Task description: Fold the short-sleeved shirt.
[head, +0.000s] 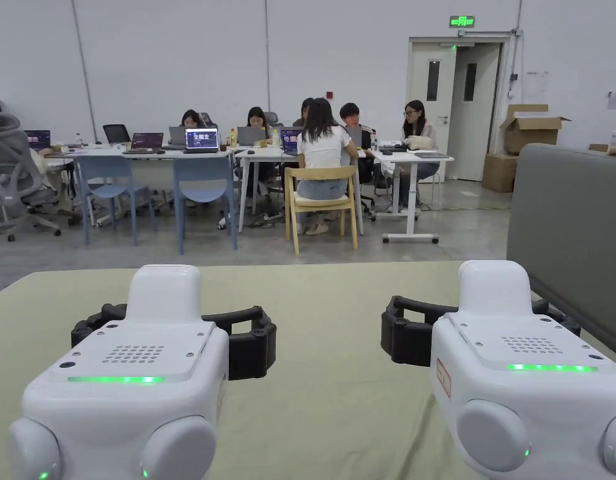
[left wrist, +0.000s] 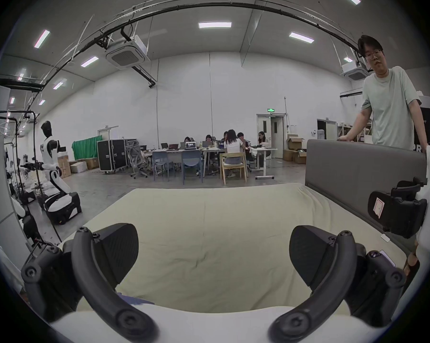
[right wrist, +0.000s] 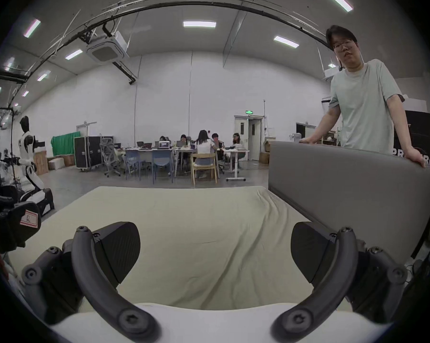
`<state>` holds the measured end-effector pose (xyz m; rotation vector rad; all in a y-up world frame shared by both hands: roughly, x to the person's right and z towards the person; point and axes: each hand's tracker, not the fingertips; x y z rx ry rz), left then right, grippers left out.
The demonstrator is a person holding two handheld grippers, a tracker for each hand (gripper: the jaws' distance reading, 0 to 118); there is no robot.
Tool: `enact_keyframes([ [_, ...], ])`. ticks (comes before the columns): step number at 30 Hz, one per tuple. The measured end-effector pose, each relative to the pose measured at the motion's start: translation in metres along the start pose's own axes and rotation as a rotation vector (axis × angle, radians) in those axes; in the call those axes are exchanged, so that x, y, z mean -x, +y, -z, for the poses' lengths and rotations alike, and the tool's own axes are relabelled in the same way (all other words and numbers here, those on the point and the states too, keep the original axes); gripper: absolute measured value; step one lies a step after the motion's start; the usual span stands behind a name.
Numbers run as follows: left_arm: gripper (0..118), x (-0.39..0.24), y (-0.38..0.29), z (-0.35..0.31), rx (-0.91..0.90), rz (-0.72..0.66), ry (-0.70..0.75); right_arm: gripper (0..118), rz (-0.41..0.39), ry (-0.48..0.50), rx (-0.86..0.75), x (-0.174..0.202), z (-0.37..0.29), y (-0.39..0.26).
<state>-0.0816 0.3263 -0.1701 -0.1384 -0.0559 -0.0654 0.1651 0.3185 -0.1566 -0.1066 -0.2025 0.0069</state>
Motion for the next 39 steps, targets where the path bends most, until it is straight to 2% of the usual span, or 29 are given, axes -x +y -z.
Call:
enact_keyframes([
  [11, 118, 0.0012, 0.0023, -0.0019, -0.003, 0.006, 0.008, 118, 0.008, -0.003, 0.025, -0.0054, 0.0012, 0.0007],
  [19, 118, 0.0004, 0.0023, -0.0024, -0.004, -0.001, 0.008, 118, -0.051, -0.048, -0.021, -0.0014, -0.0037, 0.0006],
  [39, 118, 0.0028, 0.0034, -0.0043, 0.004, -0.007, 0.012, 118, -0.003, -0.020, -0.019, -0.0104, -0.0049, 0.0038],
])
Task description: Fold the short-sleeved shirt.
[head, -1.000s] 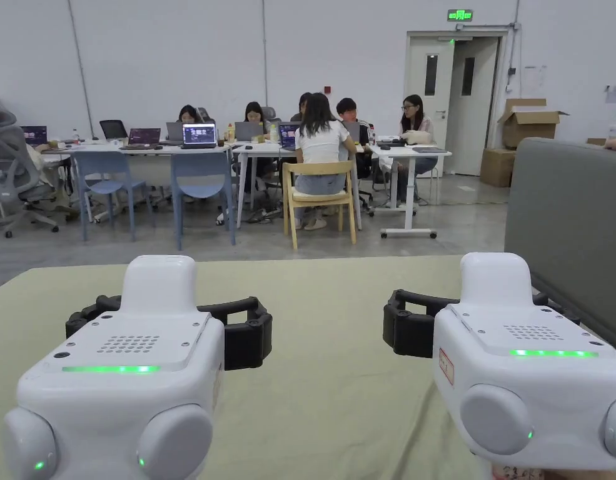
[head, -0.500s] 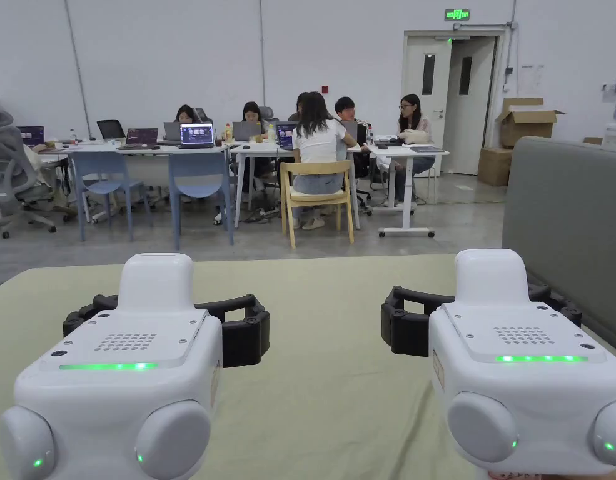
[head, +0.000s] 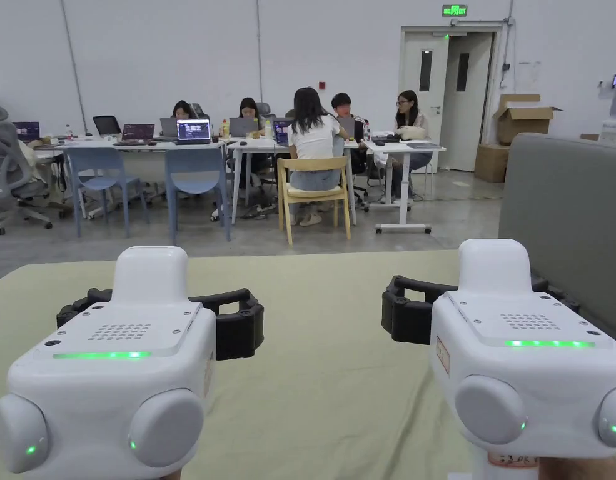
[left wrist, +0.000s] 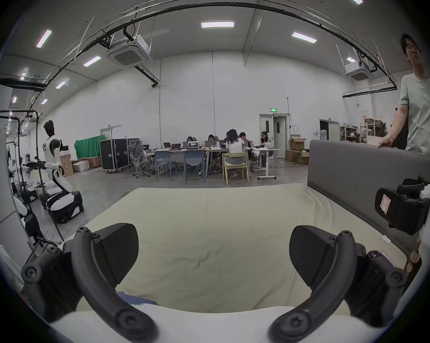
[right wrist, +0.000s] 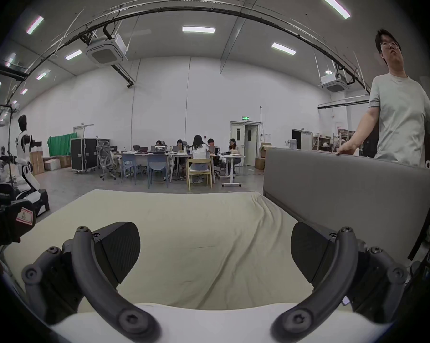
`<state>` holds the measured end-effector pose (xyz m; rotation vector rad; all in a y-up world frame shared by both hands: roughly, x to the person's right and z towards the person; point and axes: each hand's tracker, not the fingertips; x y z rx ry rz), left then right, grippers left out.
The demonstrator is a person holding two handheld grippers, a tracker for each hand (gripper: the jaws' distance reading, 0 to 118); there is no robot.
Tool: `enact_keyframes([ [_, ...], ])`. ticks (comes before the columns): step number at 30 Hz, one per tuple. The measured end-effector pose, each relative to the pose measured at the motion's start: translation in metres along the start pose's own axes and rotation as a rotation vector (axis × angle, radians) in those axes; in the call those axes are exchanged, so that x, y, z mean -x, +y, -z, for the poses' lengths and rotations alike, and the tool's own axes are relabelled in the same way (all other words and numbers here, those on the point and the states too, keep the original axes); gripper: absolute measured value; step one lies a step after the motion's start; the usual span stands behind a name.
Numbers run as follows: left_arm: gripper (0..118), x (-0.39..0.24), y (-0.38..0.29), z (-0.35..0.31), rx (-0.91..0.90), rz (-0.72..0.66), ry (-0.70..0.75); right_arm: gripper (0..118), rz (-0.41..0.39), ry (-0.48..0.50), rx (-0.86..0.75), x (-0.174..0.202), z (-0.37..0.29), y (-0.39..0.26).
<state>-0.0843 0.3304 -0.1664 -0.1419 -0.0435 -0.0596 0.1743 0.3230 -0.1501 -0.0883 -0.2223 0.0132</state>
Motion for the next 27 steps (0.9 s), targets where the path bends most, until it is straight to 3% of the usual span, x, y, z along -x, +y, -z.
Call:
enact_keyframes([
  [19, 118, -0.0012, -0.0024, 0.0027, 0.026, -0.009, -0.011, 118, 0.025, 0.009, -0.012, -0.0027, 0.0040, -0.0068],
  [23, 118, -0.0011, -0.0027, 0.0032, 0.028, 0.002, -0.012, 118, 0.011, -0.017, -0.012, -0.0012, 0.0043, -0.0058],
  [27, 118, -0.0001, -0.0016, 0.0029, 0.017, -0.008, -0.010, 118, -0.036, 0.033, -0.001, -0.0017, 0.0041, -0.0036],
])
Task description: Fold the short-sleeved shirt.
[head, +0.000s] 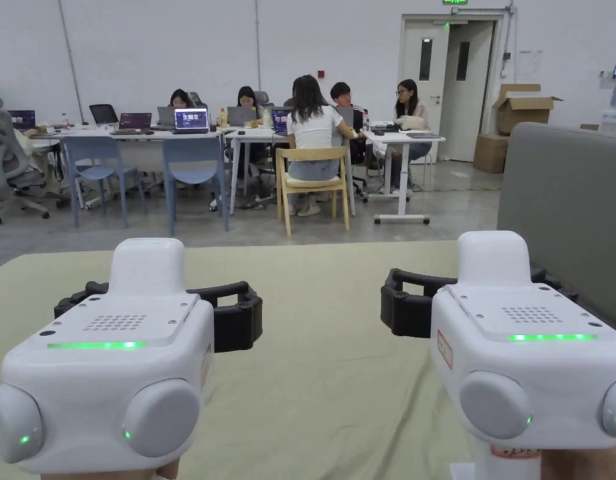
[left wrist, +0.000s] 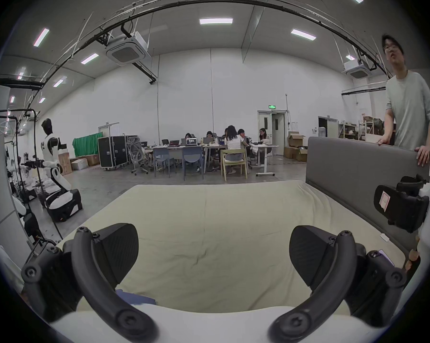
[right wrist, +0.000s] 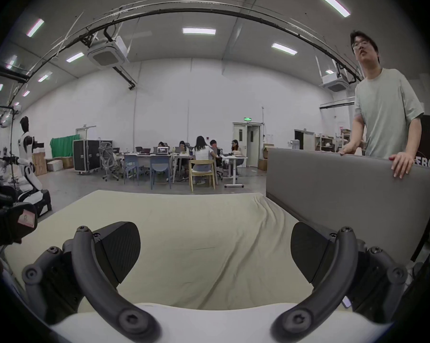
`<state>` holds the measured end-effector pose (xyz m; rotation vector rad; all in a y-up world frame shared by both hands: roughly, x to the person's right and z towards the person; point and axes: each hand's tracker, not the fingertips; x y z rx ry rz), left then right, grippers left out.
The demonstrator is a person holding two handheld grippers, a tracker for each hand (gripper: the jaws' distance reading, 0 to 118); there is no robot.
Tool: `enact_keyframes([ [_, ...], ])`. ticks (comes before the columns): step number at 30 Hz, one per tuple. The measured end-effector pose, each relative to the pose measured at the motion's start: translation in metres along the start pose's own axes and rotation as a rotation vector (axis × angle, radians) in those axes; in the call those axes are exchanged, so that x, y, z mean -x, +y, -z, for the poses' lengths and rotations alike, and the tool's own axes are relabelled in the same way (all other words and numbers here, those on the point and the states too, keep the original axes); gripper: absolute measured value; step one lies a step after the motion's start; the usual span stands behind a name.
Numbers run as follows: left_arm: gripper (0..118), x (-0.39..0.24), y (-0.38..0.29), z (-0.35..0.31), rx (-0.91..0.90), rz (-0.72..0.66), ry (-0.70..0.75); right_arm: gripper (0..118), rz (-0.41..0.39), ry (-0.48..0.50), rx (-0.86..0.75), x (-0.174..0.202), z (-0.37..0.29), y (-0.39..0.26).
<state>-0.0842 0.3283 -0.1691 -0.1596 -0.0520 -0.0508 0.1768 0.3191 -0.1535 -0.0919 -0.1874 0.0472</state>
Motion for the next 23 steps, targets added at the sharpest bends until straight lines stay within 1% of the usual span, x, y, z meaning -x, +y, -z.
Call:
enact_keyframes([
  [2, 118, 0.000, 0.001, 0.001, -0.001, -0.010, 0.003, 118, -0.022, 0.014, 0.032, 0.003, 0.001, 0.003],
  [6, 118, -0.001, 0.003, 0.002, 0.004, -0.002, 0.006, 118, -0.004, -0.032, 0.027, 0.008, 0.003, 0.002],
  [8, 118, -0.002, 0.004, 0.000, 0.000, 0.002, 0.005, 118, 0.000, -0.036, 0.033, 0.009, 0.004, 0.002],
  [11, 118, 0.000, 0.004, -0.001, -0.005, 0.005, 0.004, 118, 0.002, -0.028, 0.060, 0.007, 0.005, 0.002],
  [14, 118, 0.001, 0.004, -0.002, -0.006, 0.002, 0.017, 118, 0.031, 0.001, 0.083, 0.002, 0.006, 0.001],
  [17, 118, 0.002, 0.004, -0.003, -0.007, -0.003, 0.018, 118, 0.053, 0.008, 0.073, -0.001, 0.005, -0.001],
  [23, 118, 0.001, 0.002, -0.003, -0.002, 0.004, 0.022, 118, 0.017, 0.008, 0.036, 0.002, 0.000, -0.004],
])
